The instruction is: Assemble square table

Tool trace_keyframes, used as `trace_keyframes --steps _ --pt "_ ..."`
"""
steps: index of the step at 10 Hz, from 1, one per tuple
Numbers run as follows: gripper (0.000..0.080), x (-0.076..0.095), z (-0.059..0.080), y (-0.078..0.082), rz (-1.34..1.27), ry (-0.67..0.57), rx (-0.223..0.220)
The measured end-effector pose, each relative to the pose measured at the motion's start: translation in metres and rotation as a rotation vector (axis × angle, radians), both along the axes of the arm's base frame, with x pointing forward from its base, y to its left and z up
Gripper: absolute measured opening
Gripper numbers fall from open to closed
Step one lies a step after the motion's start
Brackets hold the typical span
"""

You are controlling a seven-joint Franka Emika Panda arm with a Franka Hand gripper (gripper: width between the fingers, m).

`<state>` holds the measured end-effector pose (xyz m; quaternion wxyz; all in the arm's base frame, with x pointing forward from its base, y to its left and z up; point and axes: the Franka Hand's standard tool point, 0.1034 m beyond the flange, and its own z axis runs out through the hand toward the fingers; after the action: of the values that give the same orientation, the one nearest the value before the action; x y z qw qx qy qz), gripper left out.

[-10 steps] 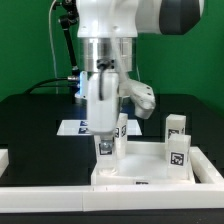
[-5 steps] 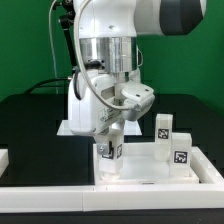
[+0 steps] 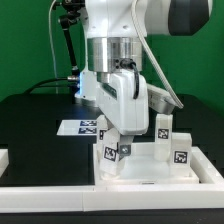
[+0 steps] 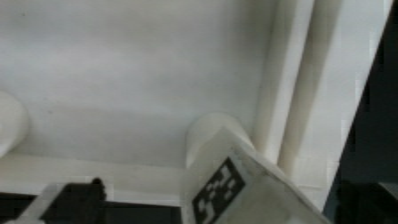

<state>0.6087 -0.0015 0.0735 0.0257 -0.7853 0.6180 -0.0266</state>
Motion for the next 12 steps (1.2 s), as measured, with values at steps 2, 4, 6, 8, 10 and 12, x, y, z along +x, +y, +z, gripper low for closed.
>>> trace_keyframes --steps 2,4,6,8,10,12 --pt "0.0649 0.007 0.002 0.001 0.377 0.034 -0.097" --pt "0.0649 0.010 0.002 0.001 0.505 0.039 -0.122" --pt "0.0491 0.010 0.002 0.001 0.484 0.039 -0.121" --pt "0.0318 0.010 0.001 0.002 0.358 0.035 -0.113" --pt "0.0284 0.010 0.001 0.002 0.193 0.027 -0.098" --pt "0.0284 0.009 0.001 -0.002 -0.088 0.015 -0.063"
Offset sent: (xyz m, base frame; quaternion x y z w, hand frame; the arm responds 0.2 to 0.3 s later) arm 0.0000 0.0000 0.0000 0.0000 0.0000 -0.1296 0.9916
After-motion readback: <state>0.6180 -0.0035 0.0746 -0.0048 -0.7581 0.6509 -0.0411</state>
